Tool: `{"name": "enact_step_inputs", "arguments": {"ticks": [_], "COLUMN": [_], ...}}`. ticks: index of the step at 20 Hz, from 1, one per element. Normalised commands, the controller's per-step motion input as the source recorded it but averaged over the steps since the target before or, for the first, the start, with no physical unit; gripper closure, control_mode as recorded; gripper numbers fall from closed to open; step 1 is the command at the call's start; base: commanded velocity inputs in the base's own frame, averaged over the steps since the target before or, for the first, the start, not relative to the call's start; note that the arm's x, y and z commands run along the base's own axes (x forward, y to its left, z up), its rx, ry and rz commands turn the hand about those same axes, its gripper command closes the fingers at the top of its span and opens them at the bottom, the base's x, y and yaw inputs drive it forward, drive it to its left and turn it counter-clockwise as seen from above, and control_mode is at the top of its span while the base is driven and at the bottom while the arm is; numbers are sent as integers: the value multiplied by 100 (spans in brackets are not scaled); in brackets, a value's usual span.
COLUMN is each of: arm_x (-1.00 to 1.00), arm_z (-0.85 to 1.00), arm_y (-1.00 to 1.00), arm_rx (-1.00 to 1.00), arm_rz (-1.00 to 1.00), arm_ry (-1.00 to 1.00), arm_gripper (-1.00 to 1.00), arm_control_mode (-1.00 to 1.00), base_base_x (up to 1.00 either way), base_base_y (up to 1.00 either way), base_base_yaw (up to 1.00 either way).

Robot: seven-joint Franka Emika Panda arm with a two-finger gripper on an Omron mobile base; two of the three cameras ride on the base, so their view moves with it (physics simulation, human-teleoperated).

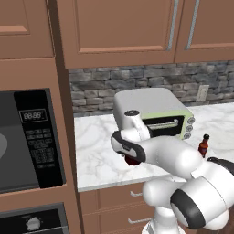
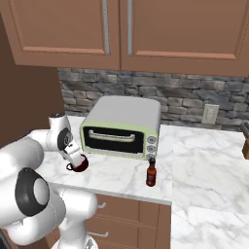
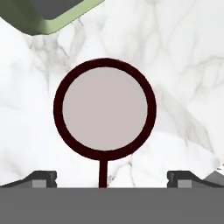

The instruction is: Pick the mug from the counter and place it inside the microwave. Then close the microwave.

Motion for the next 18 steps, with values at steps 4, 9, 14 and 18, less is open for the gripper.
{"name": "enact_step_inputs", "arguments": {"ticks": [4, 9, 14, 18], "arm_x": [0, 0, 0, 0], "arm_z": [-17, -15, -13, -6], "arm_y": [0, 0, 0, 2], "arm_rx": [0, 0, 0, 0], "arm_rz": [0, 0, 0, 0], "arm_ry": [0, 0, 0, 0], "arm_gripper": [-100, -100, -100, -100], "arm_control_mode": [-100, -100, -100, -100], "base_base_x": [0, 0, 0, 0], "base_base_y": [0, 0, 0, 0], "base_base_yaw": [0, 0, 0, 0]}}
